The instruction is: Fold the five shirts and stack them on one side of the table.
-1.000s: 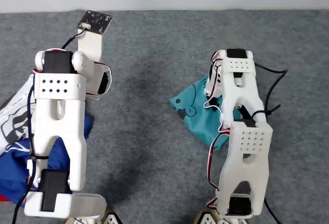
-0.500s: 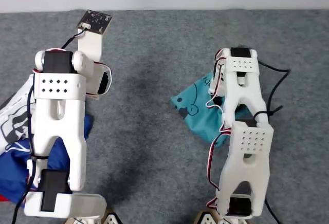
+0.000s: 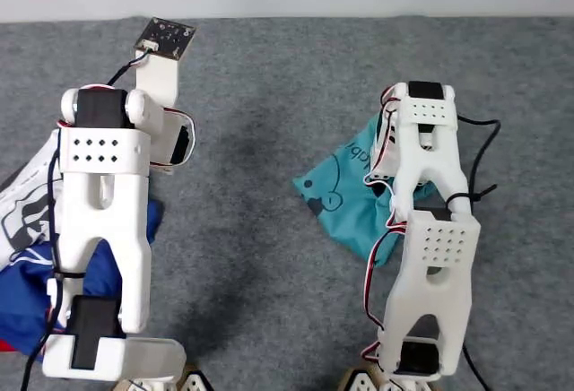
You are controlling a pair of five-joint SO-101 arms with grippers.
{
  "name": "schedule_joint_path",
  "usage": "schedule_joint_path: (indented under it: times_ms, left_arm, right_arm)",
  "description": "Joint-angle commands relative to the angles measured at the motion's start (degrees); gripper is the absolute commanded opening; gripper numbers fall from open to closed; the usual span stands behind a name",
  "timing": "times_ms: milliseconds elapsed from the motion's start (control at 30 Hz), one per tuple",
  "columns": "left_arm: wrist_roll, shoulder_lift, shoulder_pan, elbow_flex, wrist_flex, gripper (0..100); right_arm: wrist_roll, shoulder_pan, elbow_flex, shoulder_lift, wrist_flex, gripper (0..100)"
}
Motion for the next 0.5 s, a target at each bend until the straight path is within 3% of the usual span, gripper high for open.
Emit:
schedule_joint_path:
  times_ms: [0, 167, 467]
  left_arm:
    - [-0.44, -2.55, 0.09, -0.13, 0.97, 1]
    - [-0.44, -2.55, 0.09, -0.13, 1.05, 1]
    - [-0.35, -2.55, 0.09, -0.13, 1.05, 1]
  right_arm:
    - [1.41, 0.92, -0.97, -4.7, 1.63, 1.0]
    - [2.29, 4.0, -0.88, -6.29, 4.09, 1.0]
    - [20.75, 16.13, -0.79, -12.44, 4.0, 0.9]
